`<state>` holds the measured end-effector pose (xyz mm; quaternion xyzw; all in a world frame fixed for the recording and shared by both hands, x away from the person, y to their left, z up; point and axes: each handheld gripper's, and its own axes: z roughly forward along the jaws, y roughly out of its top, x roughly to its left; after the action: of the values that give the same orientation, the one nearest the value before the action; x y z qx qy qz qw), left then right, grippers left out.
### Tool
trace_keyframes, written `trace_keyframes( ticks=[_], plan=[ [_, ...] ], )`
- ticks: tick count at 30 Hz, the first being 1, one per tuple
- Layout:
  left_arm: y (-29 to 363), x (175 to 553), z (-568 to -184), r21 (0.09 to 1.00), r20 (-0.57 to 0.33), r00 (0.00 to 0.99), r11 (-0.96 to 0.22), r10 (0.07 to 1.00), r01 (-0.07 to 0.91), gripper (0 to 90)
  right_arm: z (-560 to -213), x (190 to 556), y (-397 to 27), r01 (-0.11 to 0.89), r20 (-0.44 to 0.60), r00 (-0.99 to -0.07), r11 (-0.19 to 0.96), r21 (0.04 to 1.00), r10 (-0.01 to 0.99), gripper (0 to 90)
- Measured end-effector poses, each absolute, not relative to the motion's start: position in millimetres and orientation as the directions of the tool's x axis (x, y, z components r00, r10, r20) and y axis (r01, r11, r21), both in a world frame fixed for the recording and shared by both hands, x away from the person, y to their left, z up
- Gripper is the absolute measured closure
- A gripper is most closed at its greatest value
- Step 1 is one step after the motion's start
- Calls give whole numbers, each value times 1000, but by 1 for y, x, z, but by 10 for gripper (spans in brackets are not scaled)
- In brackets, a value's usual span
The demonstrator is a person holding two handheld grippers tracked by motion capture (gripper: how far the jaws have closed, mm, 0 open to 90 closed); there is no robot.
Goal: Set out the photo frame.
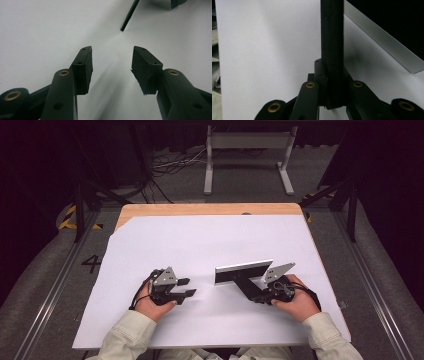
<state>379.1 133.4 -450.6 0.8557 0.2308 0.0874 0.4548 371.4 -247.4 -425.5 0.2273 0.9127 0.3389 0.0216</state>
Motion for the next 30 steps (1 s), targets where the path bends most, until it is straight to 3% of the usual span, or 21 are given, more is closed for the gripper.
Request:
trace_keyframes(
  ticks=[11, 16, 30],
  plan=[
    [132, 379, -451, 818, -61, 879, -481, 473, 315, 521, -428, 371, -247, 391, 84, -896, 687, 613, 435, 800],
    [132, 379, -451, 818, -58, 880, -483, 472, 313, 520, -424, 370, -249, 383, 66, -894, 679, 626, 444, 750],
    [132, 379, -451, 817, -39, 878, -491, 478, 304, 515, -407, 366, -258, 369, 56, -889, 638, 676, 455, 715]
  ],
)
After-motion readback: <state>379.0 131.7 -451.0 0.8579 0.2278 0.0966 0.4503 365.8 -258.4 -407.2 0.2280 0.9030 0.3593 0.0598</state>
